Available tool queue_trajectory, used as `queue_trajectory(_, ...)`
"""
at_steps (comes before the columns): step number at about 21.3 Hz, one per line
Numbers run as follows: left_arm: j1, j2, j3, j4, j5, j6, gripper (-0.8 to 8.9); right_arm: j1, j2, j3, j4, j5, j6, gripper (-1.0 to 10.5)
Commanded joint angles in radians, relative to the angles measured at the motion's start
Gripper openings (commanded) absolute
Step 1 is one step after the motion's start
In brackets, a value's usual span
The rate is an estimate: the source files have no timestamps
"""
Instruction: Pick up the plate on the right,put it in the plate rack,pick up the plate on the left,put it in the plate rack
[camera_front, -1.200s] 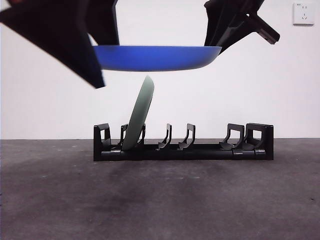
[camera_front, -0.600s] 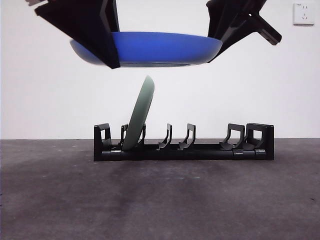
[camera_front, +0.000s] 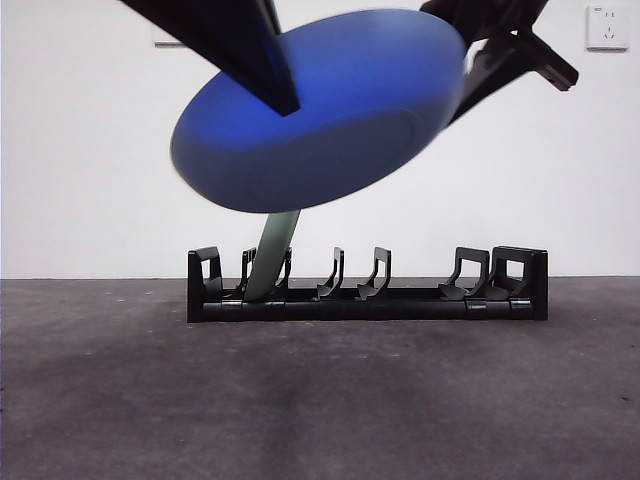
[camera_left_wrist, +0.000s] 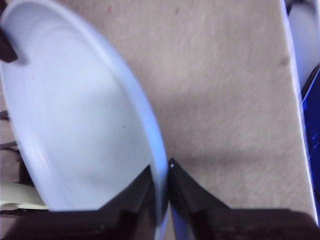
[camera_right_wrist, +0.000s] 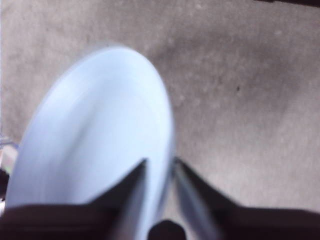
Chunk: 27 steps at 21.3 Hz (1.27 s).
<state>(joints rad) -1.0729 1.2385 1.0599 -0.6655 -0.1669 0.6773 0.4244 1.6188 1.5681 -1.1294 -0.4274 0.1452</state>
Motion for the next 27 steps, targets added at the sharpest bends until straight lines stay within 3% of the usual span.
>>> queue_trajectory(1, 0.004, 0.005, -0.005, 0.069, 0.09, -0.099, -0.08, 0.005, -0.034, 0.045, -0.011, -0.017, -0.017, 3.3)
queue_trajectory(7, 0.019, 0.008, -0.005, 0.326, 0.199, -0.328, -0.08, 0.005, -0.204, 0.286, -0.066, 0.068, -0.043, 3.5)
queue_trajectory(12, 0.08, 0.061, -0.005, 0.675, 0.2, -0.535, -0.08, 0.007, -0.41, 0.481, -0.083, 0.111, -0.043, 3.4)
queue_trajectory(16, 0.151, 0.184, -0.004, 0.928, 0.183, -0.663, -0.08, 0.006, -0.525, 0.533, -0.161, 0.126, -0.045, 3.4)
queue_trajectory(20, 0.204, 0.291, 0.005, 1.053, 0.115, -0.726, -0.08, 0.006, -0.575, 0.533, -0.243, 0.126, -0.06, 3.4)
queue_trajectory(27, 0.264, 0.458, 0.129, 1.04, 0.115, -0.734, -0.08, 0.007, -0.608, 0.524, -0.245, 0.124, -0.061, 3.4)
